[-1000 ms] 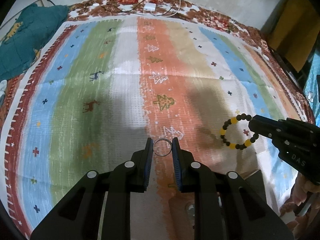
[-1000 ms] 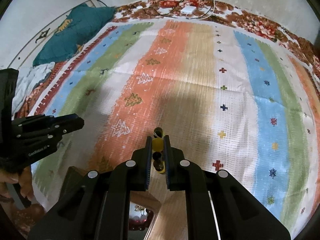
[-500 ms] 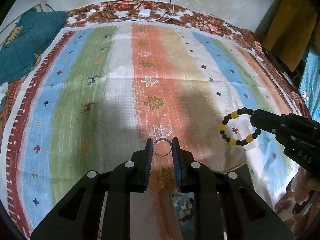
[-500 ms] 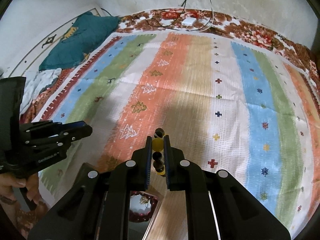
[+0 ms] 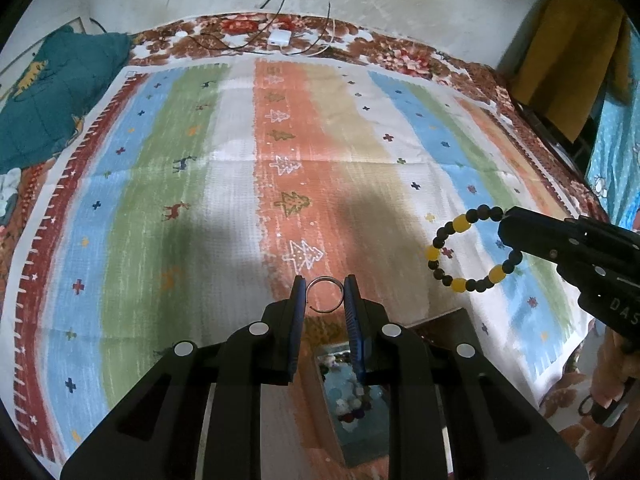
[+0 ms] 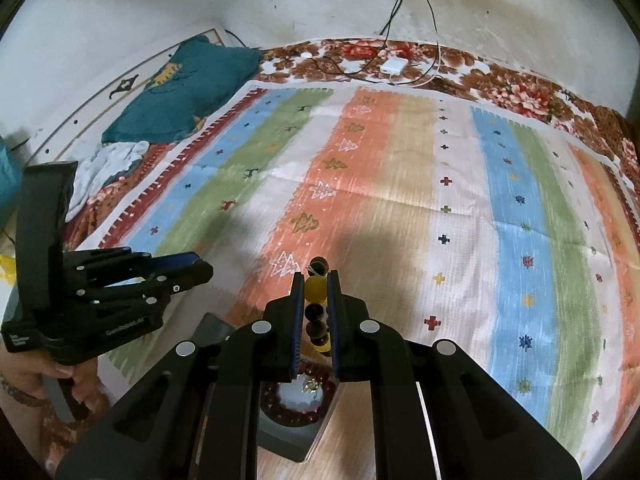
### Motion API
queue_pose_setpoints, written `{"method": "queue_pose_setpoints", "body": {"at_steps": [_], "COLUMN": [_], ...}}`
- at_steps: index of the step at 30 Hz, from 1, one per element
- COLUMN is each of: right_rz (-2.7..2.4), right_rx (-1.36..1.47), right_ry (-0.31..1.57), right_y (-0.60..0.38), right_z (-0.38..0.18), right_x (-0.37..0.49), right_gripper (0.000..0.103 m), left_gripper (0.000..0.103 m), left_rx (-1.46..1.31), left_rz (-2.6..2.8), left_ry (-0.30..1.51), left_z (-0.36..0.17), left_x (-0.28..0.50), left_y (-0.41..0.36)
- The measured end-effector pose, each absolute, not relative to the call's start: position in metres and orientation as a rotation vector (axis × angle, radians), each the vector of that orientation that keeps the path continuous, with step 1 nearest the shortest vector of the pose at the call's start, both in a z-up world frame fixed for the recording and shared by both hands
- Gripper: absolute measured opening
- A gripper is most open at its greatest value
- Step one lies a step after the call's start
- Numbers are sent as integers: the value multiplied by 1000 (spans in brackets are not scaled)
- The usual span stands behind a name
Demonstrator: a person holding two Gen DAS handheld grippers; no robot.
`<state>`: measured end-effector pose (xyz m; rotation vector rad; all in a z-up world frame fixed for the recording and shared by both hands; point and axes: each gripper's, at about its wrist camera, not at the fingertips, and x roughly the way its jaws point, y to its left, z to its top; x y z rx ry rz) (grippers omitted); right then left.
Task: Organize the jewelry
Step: 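Lift the ring with the left tool while the right tool lifts the yellow-black bracelet, then lower the ring and yellow-black bracelet into the tin box and open both tools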
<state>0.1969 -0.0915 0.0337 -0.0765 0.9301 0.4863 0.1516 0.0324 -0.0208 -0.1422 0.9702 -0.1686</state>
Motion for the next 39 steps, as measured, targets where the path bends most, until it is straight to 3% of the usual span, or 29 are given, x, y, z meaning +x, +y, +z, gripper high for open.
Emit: {"method": "queue_pose_setpoints", "body": {"at_steps": [17, 39], "right_rz": [553, 582], "right_rx": [-90, -114], "right_ry": [893, 968], "right_y": [-85, -84], "right_z": [50, 25], "right_x": [160, 123], "right_gripper": [12, 12], "left_gripper": [19, 19], "left_rx": [-148, -141], "left_rz": [-197, -214], "left_ry": [941, 969], "left_z": [-12, -22], "left_x": [122, 99], "left_y": [19, 7]}}
